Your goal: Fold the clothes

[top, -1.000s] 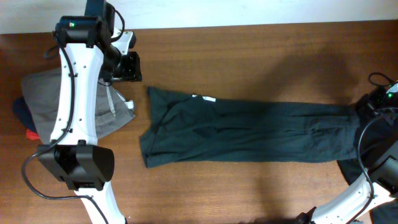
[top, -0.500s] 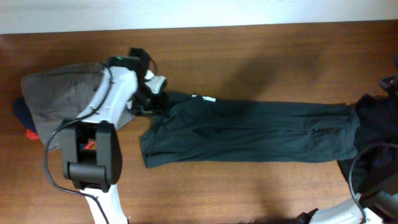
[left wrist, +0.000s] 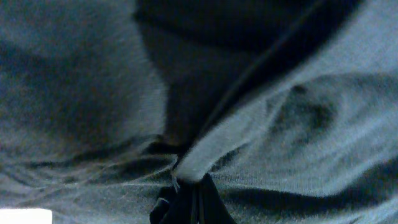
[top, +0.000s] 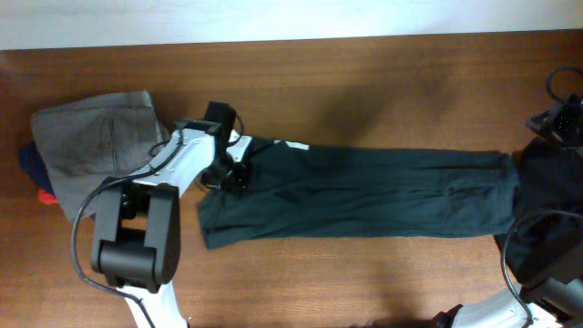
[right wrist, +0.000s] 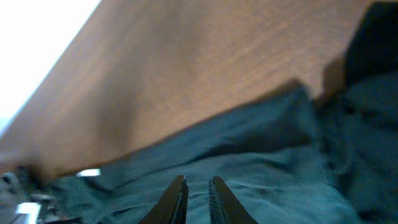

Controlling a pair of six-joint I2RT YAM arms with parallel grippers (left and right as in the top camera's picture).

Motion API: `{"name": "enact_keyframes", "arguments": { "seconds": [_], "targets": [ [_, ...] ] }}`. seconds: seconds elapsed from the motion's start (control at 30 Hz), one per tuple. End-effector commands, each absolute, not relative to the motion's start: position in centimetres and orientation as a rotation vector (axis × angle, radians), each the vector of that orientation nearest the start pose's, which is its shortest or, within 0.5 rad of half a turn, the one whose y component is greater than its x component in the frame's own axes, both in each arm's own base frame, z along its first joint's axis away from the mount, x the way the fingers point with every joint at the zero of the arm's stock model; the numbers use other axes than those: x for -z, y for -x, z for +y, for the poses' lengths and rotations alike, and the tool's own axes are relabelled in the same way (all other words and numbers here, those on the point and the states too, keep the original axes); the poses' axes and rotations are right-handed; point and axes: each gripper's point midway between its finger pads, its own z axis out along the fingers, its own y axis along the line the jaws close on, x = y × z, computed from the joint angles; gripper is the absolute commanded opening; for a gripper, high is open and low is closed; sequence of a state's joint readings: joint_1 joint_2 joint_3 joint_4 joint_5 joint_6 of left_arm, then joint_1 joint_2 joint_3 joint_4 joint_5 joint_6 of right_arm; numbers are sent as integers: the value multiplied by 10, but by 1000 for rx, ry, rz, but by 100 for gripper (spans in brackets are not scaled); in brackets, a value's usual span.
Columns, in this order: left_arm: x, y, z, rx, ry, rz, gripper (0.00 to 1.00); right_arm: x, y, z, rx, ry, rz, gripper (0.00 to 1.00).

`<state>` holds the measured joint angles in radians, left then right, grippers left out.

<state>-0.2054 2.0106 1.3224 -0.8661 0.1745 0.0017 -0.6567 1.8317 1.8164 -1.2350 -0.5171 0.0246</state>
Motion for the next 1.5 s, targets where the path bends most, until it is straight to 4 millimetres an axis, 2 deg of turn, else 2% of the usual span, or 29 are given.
{"name": "enact_keyframes", "arguments": {
  "seconds": [0.0, 0.07, 0.17, 0.33, 0.4, 0.47, 0.53, 0.57, 0.63, 0.73, 0.83, 1.03, 1.33, 1.47],
  "targets": [
    [38, -320, -14, -109, 78, 3271, 0, -198, -364, -190, -367, -843, 2595, 18],
    [38, -318, 1, -86, 183, 3275, 0, -193, -363, -189, -356, -855, 2608, 19],
    [38, -320, 15, -72, 238, 3268, 0, -182, -363, -186, -358, -855, 2627, 21],
    [39, -323, 9, -19, 230, 3259, 0, -138, -355, -174, -393, -885, 2729, 22],
    [39, -324, 5, -7, 215, 3254, 0, -119, -352, -169, -409, -858, 2768, 30],
    [39, -326, 2, -1, 201, 3248, 0, -99, -351, -157, -467, -696, 2803, 50],
    [39, -326, -1, -1, 191, 3248, 0, -84, -350, -148, -515, -600, 2813, 59],
    [39, -326, -1, 2, 189, 3248, 0, -76, -348, -146, -518, -590, 2814, 66],
    [39, -326, -2, 3, 187, 3249, 0, -65, -348, -147, -510, -588, 2805, 75],
    [39, -326, -2, 9, 188, 3249, 0, -54, -352, -149, -494, -564, 2779, 83],
    [39, -327, -2, 8, 188, 3246, 0, -50, -356, -136, -571, -456, 2747, 84],
    [39, -327, -3, 9, 187, 3246, 0, -40, -356, -119, -623, -374, 2756, 84],
    [40, -329, -3, 10, 186, 3238, 1, -26, -355, -112, -642, -372, 2784, 84],
    [40, -329, -3, 14, 187, 3238, 0, -15, -348, -99, -693, -376, 2828, 84]
  ]
}}
